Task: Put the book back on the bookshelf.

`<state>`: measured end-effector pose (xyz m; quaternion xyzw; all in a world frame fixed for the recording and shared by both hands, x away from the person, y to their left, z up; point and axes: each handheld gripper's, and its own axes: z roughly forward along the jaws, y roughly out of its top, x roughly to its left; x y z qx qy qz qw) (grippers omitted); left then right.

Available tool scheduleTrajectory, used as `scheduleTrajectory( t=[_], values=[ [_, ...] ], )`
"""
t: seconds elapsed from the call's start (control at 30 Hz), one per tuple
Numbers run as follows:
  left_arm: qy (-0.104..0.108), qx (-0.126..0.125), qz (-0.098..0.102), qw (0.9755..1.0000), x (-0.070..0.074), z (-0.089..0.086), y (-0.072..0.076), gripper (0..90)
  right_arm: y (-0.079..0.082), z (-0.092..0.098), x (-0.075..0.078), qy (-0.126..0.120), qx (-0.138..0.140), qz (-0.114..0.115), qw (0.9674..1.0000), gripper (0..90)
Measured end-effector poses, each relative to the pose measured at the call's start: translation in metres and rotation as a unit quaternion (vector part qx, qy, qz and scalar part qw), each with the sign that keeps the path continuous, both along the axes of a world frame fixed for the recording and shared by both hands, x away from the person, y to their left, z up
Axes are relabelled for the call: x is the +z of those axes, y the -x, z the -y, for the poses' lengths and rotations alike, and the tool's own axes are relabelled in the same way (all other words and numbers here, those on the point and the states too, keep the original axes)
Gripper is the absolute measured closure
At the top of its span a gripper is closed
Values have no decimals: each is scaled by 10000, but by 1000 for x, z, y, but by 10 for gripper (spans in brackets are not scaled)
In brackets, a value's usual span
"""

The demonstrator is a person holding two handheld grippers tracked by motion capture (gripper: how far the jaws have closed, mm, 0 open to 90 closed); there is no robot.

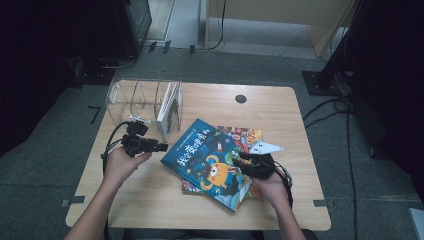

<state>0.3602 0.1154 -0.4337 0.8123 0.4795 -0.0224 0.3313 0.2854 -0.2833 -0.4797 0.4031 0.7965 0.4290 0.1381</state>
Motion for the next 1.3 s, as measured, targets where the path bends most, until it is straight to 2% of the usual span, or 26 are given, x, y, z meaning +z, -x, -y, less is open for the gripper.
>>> scheduleTrajectory(
  t=[0.07, 0.1, 0.13, 0.2, 0.23, 0.27, 0.4, 0.5, 0.7, 0.77, 0.8, 0.93, 1.07, 1.13, 1.3],
  values=[
    [6, 22, -44, 10000, -2, 0, 0, 460, 0, 2, 0, -36, -32, -8, 10000, 596],
    [59, 50, -133, 9999, -4, 0, 1, 522, 1, 5, -1, -45, -67, -15, 10000, 603],
    [93, 51, -133, 9999, -5, -1, 1, 558, 1, 8, -1, -53, -114, -18, 9999, 609],
    [-48, 29, -20, 10000, -8, -1, 3, 689, 3, 13, -3, -43, -199, -28, 9998, 617],
    [-133, -3, 50, 9999, -10, -1, 4, 689, 3, 13, -3, -43, -199, -28, 9998, 617],
    [-146, -12, 83, 9999, -13, -3, 5, 734, 5, 16, -4, -42, -275, -59, 9996, 622],
    [-153, 1, 38, 9999, -20, -5, 3, 803, 6, 21, -6, -18, -354, -72, 9993, 624],
    [-161, 5, 20, 9999, -28, -5, 1, 854, 8, 30, -9, -84, -542, -125, 9984, 646],
    [-214, -41, 23, 9998, -44, 1, -2, 856, 13, 46, -9, -169, -754, -222, 9968, 731],
    [-265, -63, 78, 9996, -46, 1, -3, 860, 15, 53, -10, -171, -854, -252, 9959, 759],
    [-246, -54, 75, 9997, -46, 2, -4, 860, 18, 60, -10, -135, -985, -276, 9947, 775],
    [-131, -49, 54, 9999, -48, 1, -6, 876, 20, 70, -14, 15, -1193, -336, 9923, 801],
    [-42, 5, 14, 10000, -48, 0, -5, 883, 19, 73, -20, 46, -1228, -465, 9913, 807],
    [5, -38, -74, 10000, -48, 0, -3, 883, 19, 74, -22, 42, -1215, -486, 9914, 812],
    [-12, -164, -115, 9998, -50, 5, 7, 883, 17, 79, -24, -148, -1274, -534, 9903, 817]
  ],
)
